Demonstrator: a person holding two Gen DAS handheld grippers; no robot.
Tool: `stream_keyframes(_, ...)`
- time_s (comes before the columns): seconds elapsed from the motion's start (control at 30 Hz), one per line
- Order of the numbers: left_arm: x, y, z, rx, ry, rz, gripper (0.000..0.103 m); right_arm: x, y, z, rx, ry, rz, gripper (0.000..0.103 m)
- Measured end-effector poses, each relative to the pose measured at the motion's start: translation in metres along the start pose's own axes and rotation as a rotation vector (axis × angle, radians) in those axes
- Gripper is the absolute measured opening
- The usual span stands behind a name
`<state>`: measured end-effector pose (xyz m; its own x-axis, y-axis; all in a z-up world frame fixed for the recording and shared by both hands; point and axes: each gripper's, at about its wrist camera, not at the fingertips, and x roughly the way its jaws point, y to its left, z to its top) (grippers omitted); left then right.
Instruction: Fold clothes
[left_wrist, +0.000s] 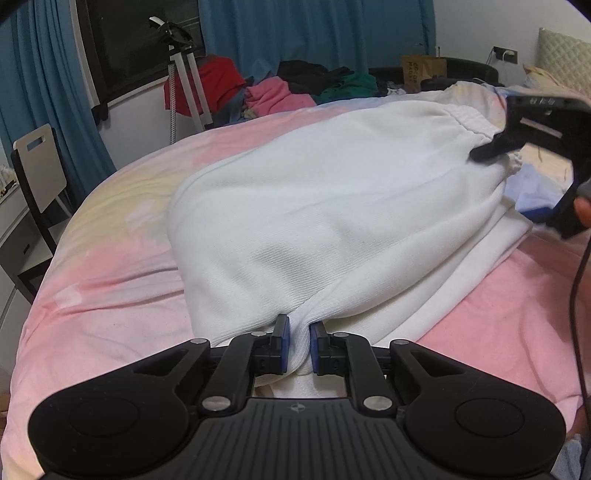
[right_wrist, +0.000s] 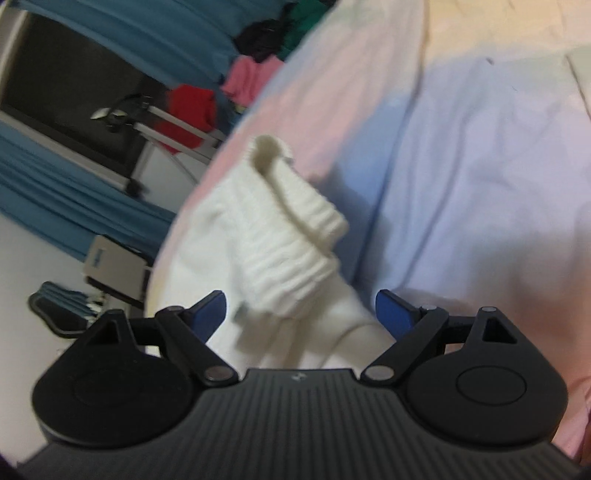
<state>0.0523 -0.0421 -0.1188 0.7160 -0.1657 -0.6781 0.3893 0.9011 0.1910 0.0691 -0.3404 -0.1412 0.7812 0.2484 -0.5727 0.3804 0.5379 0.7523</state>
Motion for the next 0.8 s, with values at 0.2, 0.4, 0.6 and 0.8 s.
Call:
stream_keyframes(0.2,-0.001,0.004,0.001,-0.033,0.006,-0.008,0.014,0.006,0.014,-0.014,-0.079,0.043,0.097,0.092)
stream_keyframes(0.4,-0.003,0.015,0.003,-0.124,0.014,-0.036,0.014,-0.014,0.028,-0.018,-0.094,-0.07,0.342,0.092)
stream_keyframes(0.6,-0.005,0.015,0.002,-0.137,0.022,-0.043,0.014,0.025,0.025,-0.022,-0.092,-0.029,0.124,0.092)
stream_keyframes(0.8,-0.039,0.029,0.001,-0.205,-0.012,-0.136,0.062,0.047,0.035,-0.032,-0.203,-0.036,-0.064,0.065)
